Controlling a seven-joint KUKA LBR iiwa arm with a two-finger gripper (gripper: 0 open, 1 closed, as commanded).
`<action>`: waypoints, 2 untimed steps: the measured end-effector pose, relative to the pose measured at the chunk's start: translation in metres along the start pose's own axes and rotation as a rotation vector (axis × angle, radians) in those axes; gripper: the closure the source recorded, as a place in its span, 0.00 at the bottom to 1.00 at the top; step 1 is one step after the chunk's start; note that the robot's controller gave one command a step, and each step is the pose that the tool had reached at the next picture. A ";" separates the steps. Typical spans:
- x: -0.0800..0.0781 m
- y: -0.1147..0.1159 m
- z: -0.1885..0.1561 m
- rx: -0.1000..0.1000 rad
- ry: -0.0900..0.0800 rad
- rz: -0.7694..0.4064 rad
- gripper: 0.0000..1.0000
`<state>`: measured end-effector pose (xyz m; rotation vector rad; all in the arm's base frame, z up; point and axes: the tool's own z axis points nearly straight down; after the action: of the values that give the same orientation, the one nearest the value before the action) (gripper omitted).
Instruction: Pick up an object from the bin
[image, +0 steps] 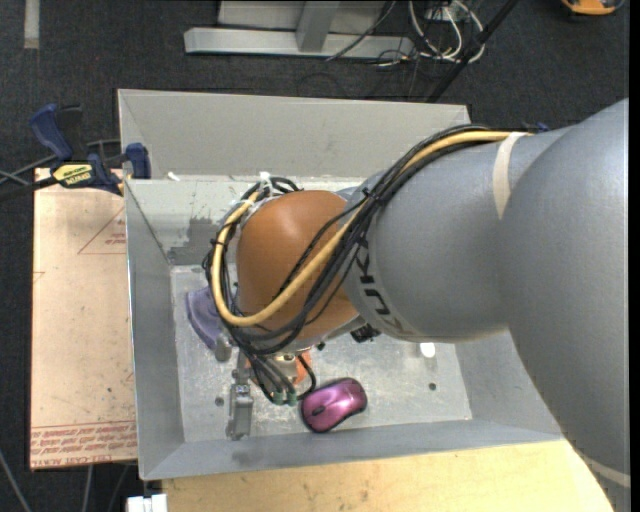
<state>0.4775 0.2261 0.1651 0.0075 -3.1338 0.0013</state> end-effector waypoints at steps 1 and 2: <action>-0.002 -0.001 -0.004 -0.002 -0.007 0.004 0.00; -0.008 -0.009 0.001 -0.003 -0.006 -0.153 0.00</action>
Offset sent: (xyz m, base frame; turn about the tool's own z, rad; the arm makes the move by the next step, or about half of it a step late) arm 0.0186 -0.0277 -0.0110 -0.3779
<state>0.4854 0.2173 0.1642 0.2476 -3.1296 -0.0036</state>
